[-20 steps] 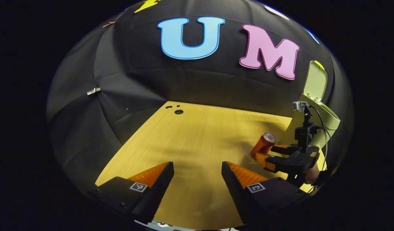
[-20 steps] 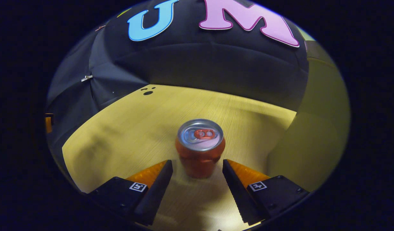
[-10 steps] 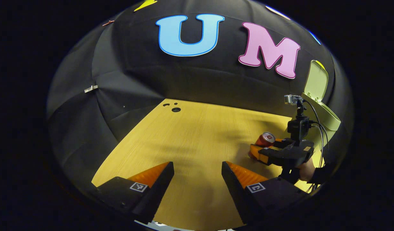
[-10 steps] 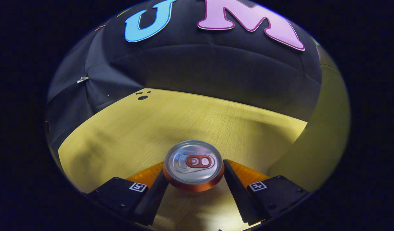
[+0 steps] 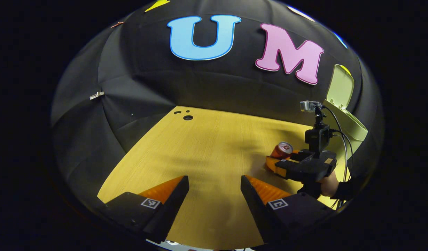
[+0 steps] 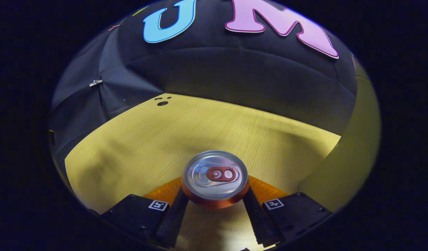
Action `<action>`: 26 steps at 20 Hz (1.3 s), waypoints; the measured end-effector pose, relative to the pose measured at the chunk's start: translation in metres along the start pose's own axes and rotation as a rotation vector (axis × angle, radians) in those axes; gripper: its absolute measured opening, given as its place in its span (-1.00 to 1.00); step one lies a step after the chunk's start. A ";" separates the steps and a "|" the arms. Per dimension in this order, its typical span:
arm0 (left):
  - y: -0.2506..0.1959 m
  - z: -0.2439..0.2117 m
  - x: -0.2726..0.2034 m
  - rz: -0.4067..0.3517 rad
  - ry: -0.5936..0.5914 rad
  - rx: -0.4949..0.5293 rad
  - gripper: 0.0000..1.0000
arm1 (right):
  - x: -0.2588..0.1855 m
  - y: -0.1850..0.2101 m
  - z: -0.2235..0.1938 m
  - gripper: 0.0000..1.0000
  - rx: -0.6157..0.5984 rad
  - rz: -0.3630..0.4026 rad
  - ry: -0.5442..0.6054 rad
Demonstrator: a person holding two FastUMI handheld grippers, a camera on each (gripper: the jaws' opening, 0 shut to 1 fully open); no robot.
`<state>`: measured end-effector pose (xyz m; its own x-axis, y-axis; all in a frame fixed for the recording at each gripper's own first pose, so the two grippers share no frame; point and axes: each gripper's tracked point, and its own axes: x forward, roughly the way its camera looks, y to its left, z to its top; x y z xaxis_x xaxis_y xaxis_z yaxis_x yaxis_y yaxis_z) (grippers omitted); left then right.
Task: Press the lid of the desktop garbage bin to open it, pick up the crumpled paper on the desktop and throw it into the bin, then pick up the pop can on the desktop and drop it into the bin, and finally close the garbage bin lid.
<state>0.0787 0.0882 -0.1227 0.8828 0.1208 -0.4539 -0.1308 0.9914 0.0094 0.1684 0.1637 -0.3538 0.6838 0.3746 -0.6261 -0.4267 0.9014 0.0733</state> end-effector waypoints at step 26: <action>-0.020 0.014 -0.047 -0.130 -0.147 -0.026 0.92 | -0.154 0.020 0.173 0.67 -0.101 -0.024 -0.239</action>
<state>0.0464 0.0635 -0.0889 0.9490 0.0000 -0.3152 -0.0214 0.9977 -0.0643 0.1573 0.1618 -0.1219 0.8098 0.4051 -0.4245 -0.4577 0.8888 -0.0249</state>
